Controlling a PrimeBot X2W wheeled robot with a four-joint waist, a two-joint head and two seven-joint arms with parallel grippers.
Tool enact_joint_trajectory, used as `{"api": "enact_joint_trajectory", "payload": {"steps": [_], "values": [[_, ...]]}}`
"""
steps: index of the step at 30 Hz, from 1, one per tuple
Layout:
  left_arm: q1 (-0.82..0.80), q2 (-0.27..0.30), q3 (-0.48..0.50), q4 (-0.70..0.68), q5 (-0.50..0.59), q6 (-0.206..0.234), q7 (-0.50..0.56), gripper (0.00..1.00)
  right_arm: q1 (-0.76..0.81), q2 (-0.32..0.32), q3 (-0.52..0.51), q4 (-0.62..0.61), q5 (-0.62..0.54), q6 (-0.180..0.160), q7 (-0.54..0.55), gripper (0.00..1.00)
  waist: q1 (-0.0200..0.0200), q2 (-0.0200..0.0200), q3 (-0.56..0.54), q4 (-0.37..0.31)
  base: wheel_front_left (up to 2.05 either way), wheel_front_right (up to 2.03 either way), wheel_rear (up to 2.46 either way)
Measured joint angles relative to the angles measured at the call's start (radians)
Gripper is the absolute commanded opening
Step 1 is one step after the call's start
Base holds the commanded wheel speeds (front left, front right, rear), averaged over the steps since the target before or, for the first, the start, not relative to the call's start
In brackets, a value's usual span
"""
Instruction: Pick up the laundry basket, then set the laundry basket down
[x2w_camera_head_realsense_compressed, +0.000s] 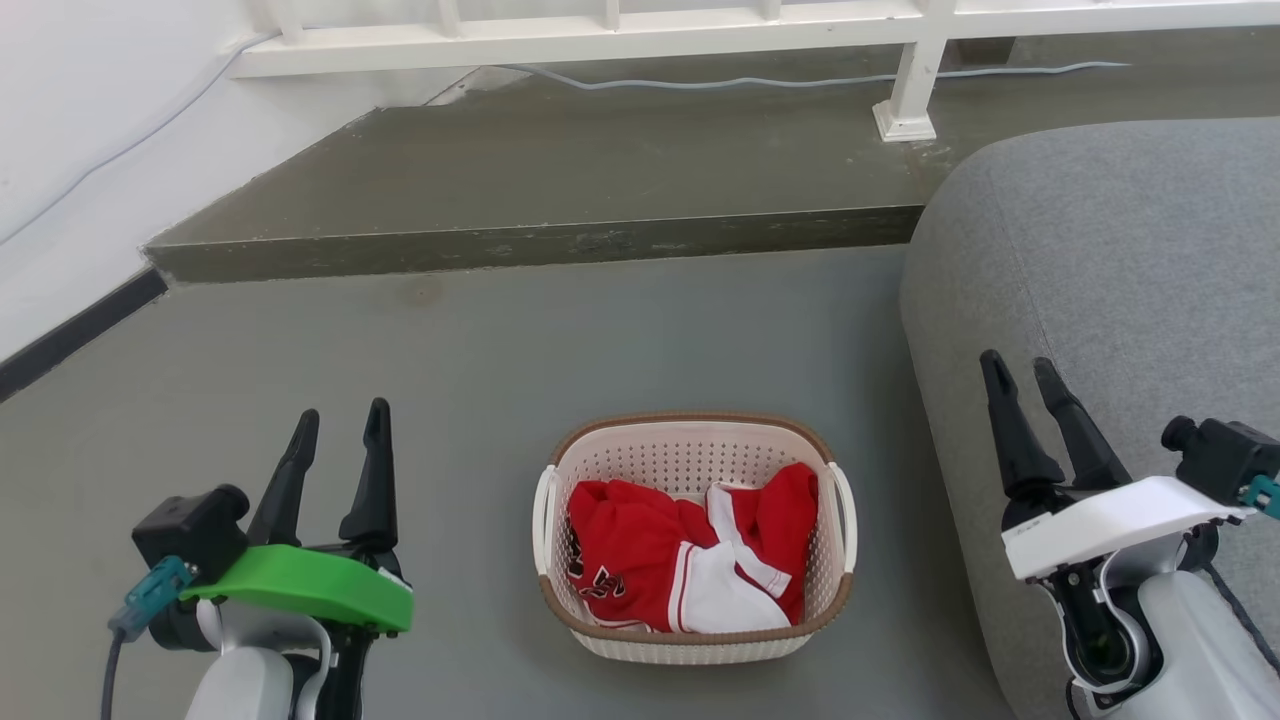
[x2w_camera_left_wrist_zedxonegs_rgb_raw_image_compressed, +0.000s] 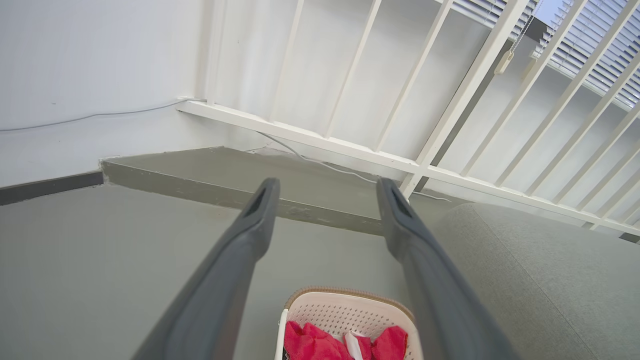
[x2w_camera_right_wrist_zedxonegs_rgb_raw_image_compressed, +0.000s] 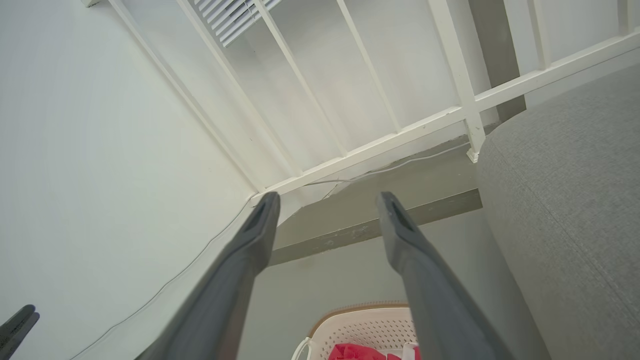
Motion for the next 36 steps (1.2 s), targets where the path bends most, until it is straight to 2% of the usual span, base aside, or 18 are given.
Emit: {"api": "enact_joint_trajectory", "payload": {"steps": [18, 36], "values": [[-0.021, 0.000, -0.047, -0.032, 0.179, 0.000, -0.058, 1.00, -0.006, -0.001, 0.041, -0.010, -0.204, 0.008, -0.057, 1.00, 0.0000, 0.0000, 0.007, -0.001, 0.00, 0.00, 0.00], [-0.022, 0.000, -0.054, -0.033, 0.181, 0.000, -0.060, 1.00, -0.008, 0.006, 0.011, 0.000, -0.224, 0.008, -0.057, 1.00, 0.0000, 0.0000, 0.019, -0.001, 0.00, 0.00, 0.00]]}}
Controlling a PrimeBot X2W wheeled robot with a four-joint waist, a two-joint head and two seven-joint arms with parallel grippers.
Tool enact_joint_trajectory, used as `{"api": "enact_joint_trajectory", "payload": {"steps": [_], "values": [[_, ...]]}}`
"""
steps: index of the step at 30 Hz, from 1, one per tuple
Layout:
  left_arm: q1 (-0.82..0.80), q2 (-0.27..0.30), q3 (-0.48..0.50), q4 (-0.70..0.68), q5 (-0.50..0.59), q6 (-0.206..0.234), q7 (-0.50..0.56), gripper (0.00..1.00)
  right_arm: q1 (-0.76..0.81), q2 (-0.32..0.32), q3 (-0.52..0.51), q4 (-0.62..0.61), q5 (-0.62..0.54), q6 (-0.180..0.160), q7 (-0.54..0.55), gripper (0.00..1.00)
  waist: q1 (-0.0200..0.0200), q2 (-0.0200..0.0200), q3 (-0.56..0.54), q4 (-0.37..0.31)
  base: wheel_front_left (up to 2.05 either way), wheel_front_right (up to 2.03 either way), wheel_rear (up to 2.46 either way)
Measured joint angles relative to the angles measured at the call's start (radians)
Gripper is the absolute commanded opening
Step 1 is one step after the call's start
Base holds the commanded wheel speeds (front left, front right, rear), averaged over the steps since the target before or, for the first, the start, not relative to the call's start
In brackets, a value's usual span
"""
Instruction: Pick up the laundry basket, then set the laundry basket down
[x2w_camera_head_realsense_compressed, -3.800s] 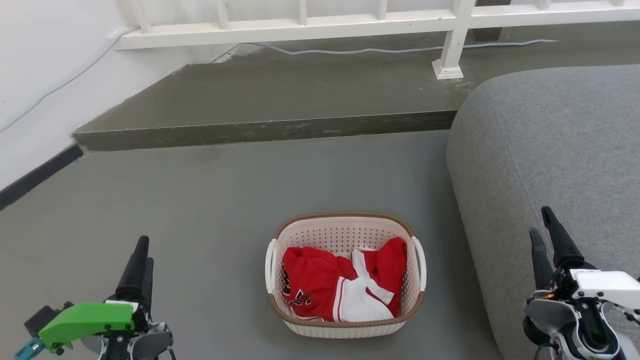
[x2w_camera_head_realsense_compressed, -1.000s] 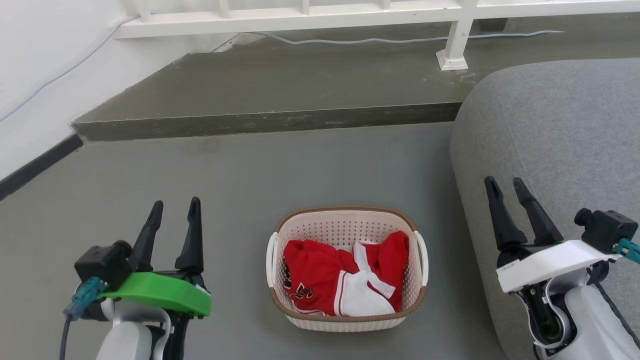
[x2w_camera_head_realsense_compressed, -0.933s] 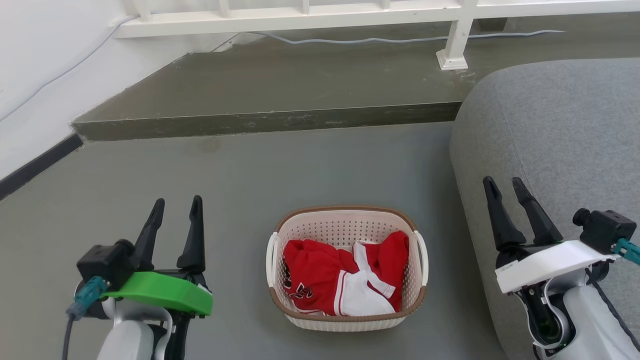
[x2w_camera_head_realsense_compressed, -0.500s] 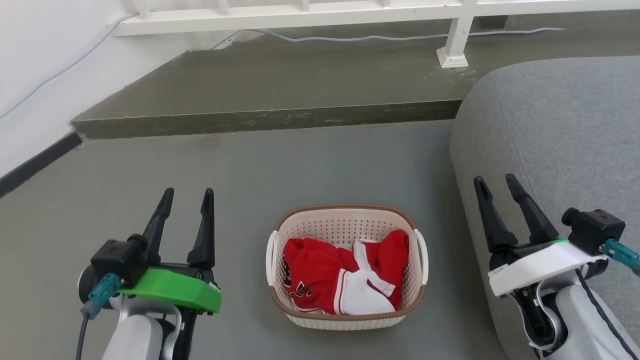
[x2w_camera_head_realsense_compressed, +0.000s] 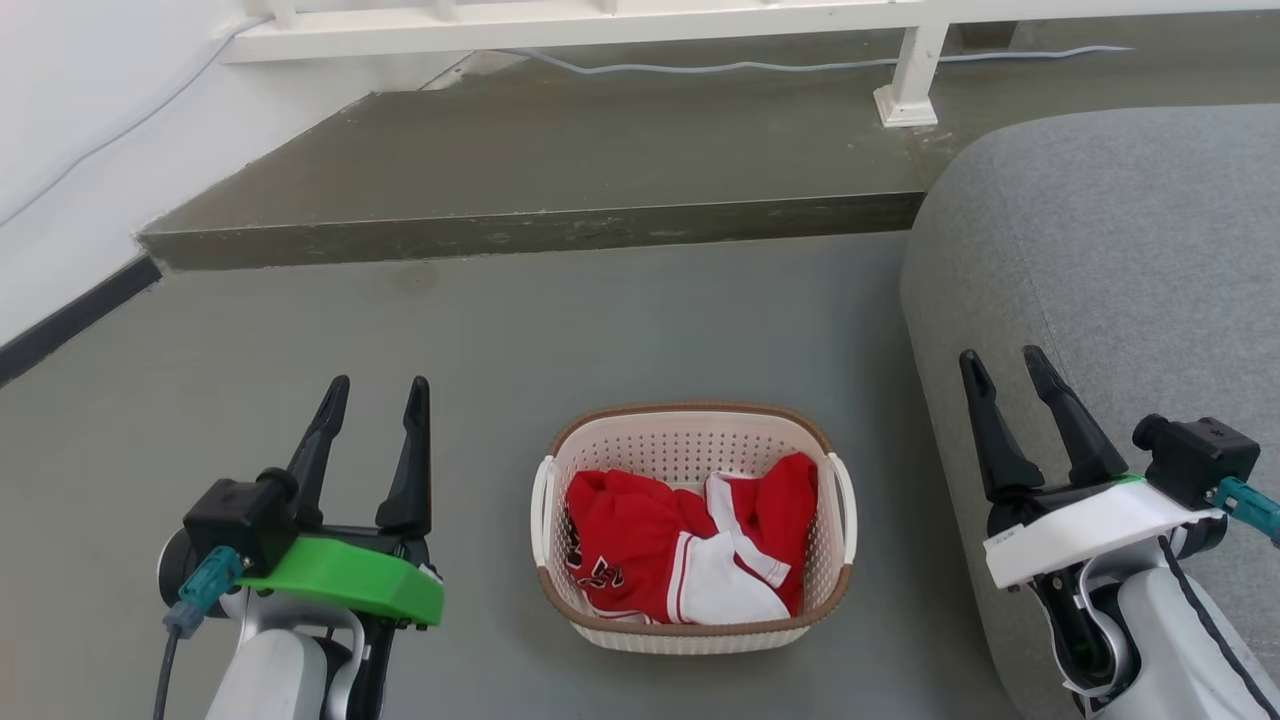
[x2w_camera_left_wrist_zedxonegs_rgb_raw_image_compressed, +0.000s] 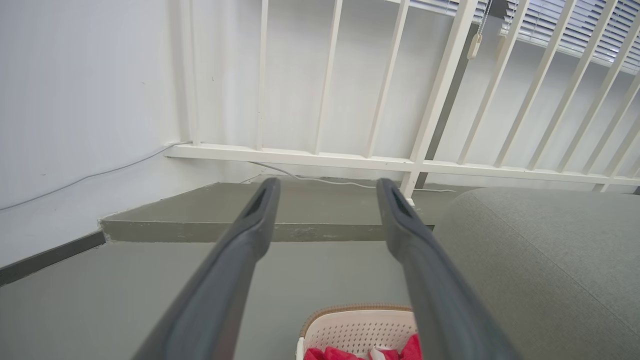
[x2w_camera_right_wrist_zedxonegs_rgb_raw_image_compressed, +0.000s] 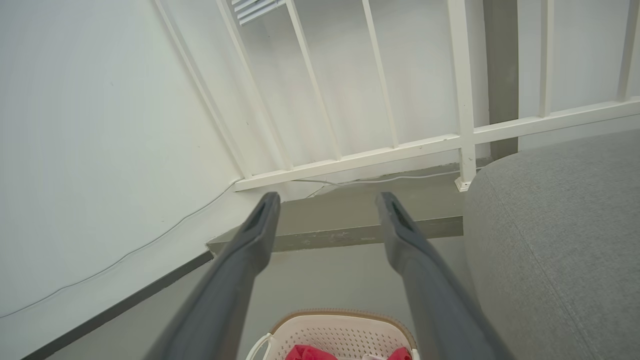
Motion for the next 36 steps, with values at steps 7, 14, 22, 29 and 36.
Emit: {"api": "enact_joint_trajectory", "payload": {"steps": [7, 14, 22, 29, 36], "values": [[-0.001, 0.000, -0.004, -0.009, 0.000, 0.011, 0.000, 1.00, -0.001, 0.002, 0.001, 0.005, -0.004, 0.000, 0.000, 1.00, 0.0000, 0.0000, 0.018, -0.002, 0.00, 0.00, 0.00], [-0.025, 0.000, -0.010, -0.009, 0.015, 0.021, 0.000, 1.00, -0.016, 0.000, 0.002, 0.006, -0.021, 0.000, -0.004, 1.00, 0.0000, 0.0000, 0.068, -0.009, 0.00, 0.00, 0.00], [-0.076, 0.000, -0.022, 0.002, 0.026, 0.022, 0.000, 1.00, -0.058, -0.003, -0.005, 0.018, -0.029, 0.000, -0.005, 1.00, 0.0000, 0.0000, 0.151, -0.020, 0.00, 0.00, 0.00], [-0.137, 0.000, -0.038, 0.034, 0.032, 0.022, 0.000, 1.00, -0.110, -0.017, -0.012, 0.054, -0.030, 0.000, -0.005, 1.00, 0.0000, 0.0000, 0.235, -0.026, 0.00, 0.00, 0.00], [-0.207, -0.001, -0.045, 0.081, 0.045, 0.022, 0.000, 1.00, -0.167, -0.016, -0.015, 0.120, -0.024, 0.000, -0.006, 1.00, 0.0001, 0.0000, 0.322, -0.030, 0.00, 0.00, 0.00]]}}
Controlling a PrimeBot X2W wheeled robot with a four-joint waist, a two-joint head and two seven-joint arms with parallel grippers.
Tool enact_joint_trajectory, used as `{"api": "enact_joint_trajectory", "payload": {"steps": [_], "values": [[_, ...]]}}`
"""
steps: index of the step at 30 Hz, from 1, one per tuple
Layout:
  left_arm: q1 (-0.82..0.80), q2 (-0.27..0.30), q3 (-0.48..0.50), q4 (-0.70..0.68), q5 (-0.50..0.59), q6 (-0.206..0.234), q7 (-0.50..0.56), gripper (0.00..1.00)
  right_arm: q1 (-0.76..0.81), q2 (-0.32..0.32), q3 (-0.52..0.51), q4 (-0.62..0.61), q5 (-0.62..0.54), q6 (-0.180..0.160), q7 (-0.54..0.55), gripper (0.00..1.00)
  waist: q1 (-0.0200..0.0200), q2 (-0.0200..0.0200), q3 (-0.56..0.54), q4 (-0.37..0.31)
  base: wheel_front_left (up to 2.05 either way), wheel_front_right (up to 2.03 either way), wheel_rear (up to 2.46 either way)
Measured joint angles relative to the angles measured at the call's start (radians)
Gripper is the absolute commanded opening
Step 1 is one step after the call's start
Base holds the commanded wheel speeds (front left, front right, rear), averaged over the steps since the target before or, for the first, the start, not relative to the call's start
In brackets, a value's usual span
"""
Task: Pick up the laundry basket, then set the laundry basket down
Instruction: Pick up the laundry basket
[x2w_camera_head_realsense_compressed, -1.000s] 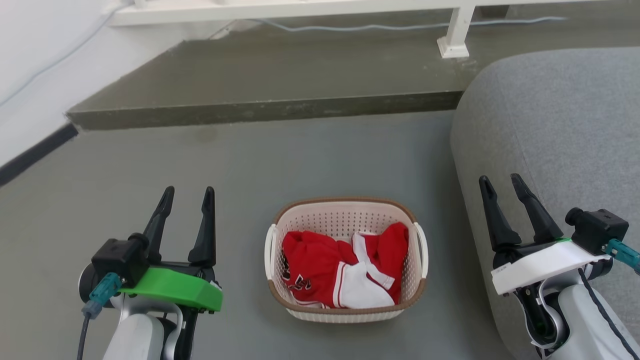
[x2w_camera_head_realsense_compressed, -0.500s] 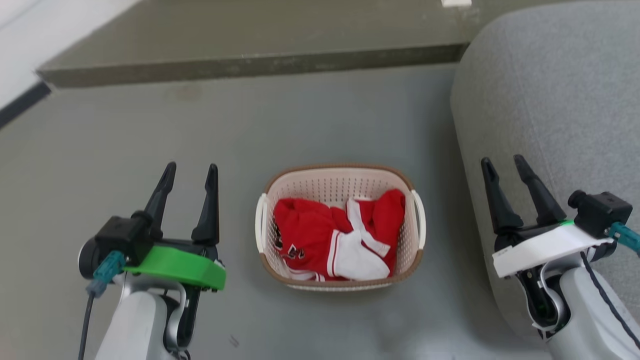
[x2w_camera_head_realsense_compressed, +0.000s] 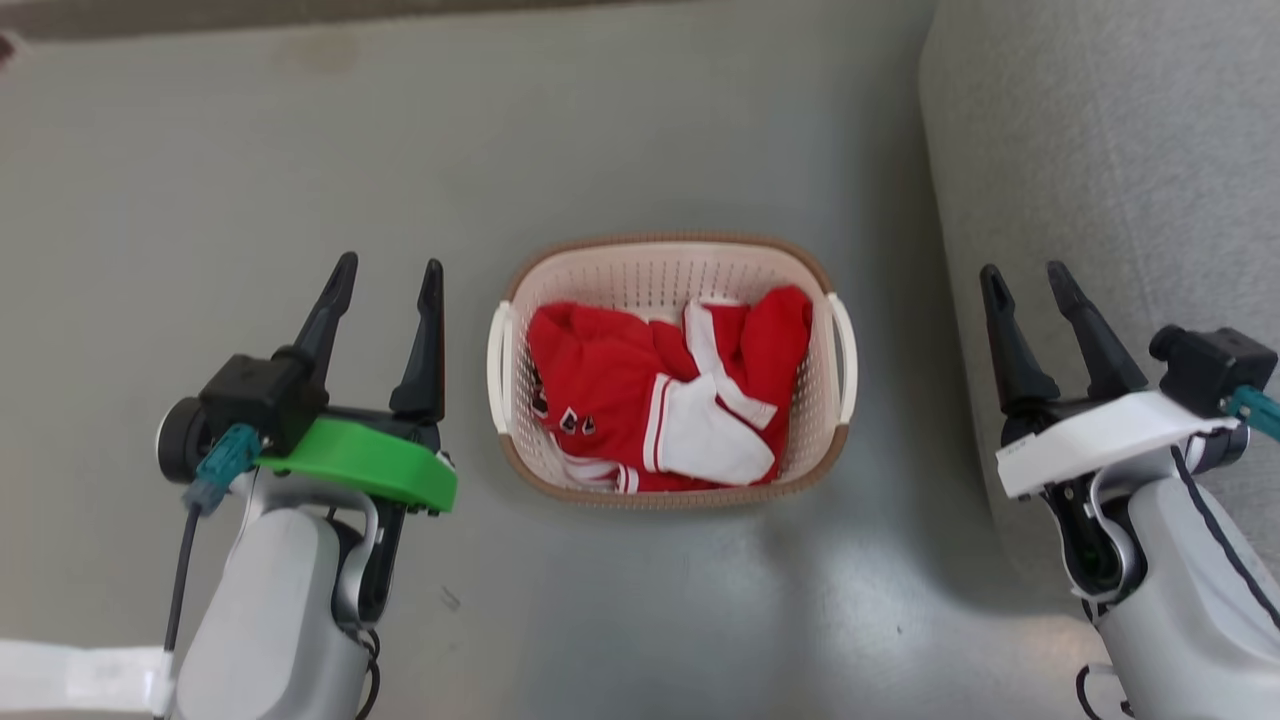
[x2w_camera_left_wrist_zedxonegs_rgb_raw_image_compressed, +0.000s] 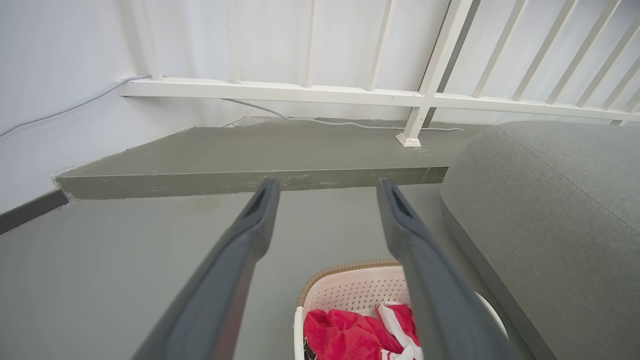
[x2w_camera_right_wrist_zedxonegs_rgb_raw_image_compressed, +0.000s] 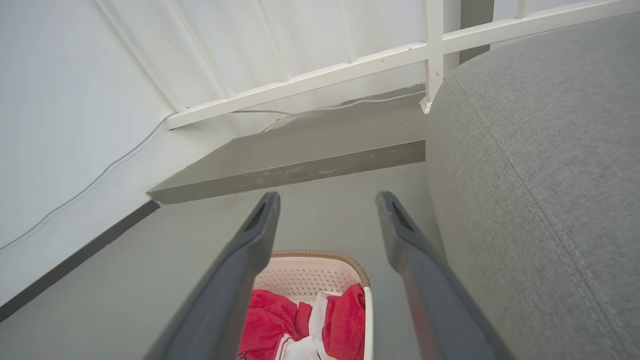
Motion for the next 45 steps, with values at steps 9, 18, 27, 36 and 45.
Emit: {"api": "enact_joint_trajectory", "payload": {"steps": [9, 18, 27, 36, 45], "values": [[-0.098, -0.002, -0.026, 0.117, 0.010, 0.000, 0.000, 1.00, -0.108, 0.008, 0.023, 0.114, 0.023, 0.000, -0.001, 1.00, 0.0000, 0.0000, 0.114, 0.000, 0.00, 0.00, 0.00], [-0.206, -0.006, -0.037, 0.269, -0.005, 0.000, 0.000, 1.00, -0.227, 0.016, 0.045, 0.230, 0.035, 0.000, 0.009, 1.00, 0.0001, 0.0000, 0.225, 0.005, 0.00, 0.00, 0.00], [-0.308, -0.010, -0.054, 0.397, -0.029, -0.001, 0.000, 1.00, -0.310, 0.031, 0.053, 0.346, 0.057, 0.000, 0.027, 1.00, 0.0001, 0.0000, 0.317, 0.011, 0.00, 0.00, 0.00], [-0.425, -0.014, -0.090, 0.501, -0.039, -0.003, 0.000, 1.00, -0.403, 0.047, 0.061, 0.463, 0.066, 0.000, 0.053, 1.00, 0.0001, 0.0000, 0.404, 0.011, 0.00, 0.00, 0.00], [-0.489, -0.016, -0.114, 0.592, -0.074, -0.011, 0.020, 1.00, -0.485, 0.061, 0.091, 0.534, 0.066, 0.000, 0.071, 1.00, 0.0001, 0.0000, 0.469, 0.007, 0.00, 0.00, 0.00]]}}
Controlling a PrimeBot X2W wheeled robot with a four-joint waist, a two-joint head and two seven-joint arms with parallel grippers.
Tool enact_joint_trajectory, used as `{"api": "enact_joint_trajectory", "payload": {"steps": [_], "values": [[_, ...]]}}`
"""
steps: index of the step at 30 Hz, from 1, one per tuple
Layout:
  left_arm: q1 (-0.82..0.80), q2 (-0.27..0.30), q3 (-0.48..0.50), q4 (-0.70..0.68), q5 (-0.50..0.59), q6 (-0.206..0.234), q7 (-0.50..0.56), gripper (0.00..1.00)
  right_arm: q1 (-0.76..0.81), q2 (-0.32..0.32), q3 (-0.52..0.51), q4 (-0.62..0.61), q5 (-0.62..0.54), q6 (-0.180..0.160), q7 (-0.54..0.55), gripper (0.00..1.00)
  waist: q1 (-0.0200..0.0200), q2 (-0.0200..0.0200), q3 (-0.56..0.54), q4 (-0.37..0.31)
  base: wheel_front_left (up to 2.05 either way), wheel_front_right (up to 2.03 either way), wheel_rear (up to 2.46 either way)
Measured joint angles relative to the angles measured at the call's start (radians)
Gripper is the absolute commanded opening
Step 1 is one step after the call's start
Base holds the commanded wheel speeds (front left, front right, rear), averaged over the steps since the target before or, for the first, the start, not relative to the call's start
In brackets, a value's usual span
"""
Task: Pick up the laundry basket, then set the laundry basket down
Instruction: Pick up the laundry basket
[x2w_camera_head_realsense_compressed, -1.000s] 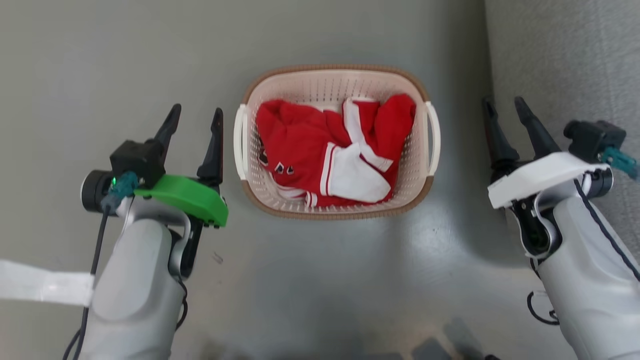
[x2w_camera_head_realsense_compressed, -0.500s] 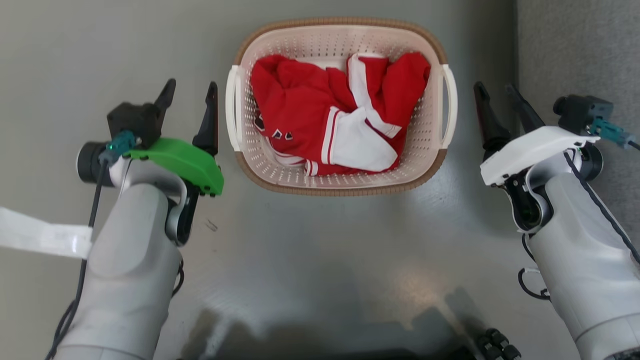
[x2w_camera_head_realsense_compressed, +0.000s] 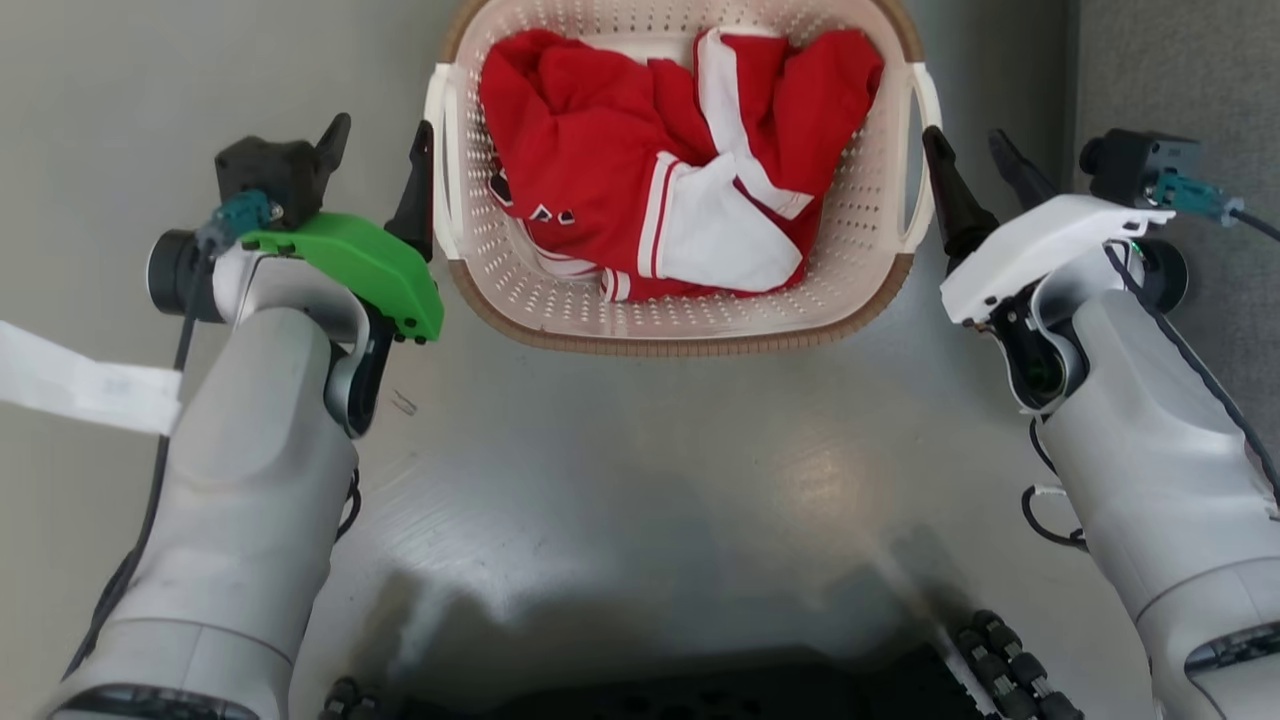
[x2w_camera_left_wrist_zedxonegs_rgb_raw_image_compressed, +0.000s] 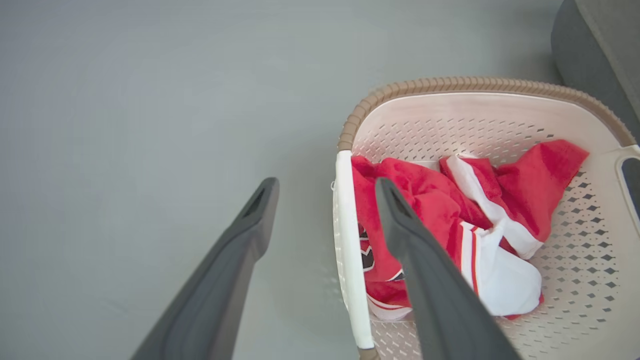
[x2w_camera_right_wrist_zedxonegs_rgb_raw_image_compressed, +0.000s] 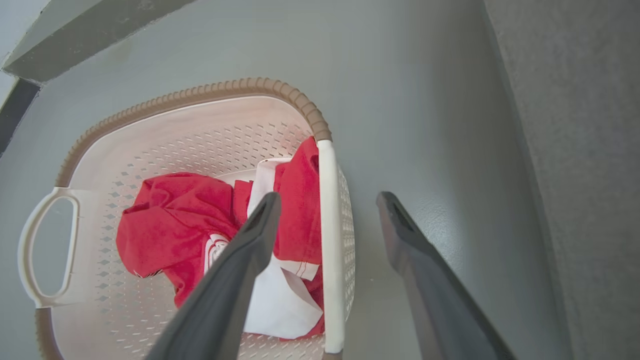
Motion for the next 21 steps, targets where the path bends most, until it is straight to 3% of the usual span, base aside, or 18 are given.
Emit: {"api": "enact_joint_trajectory", "payload": {"steps": [21], "values": [[-0.161, -0.001, -0.074, 0.150, -0.048, -0.010, 0.082, 1.00, -0.153, 0.030, 0.067, 0.131, 0.015, 0.000, 0.030, 1.00, -0.0001, 0.0000, 0.143, -0.026, 0.00, 0.00, 0.00]]}}
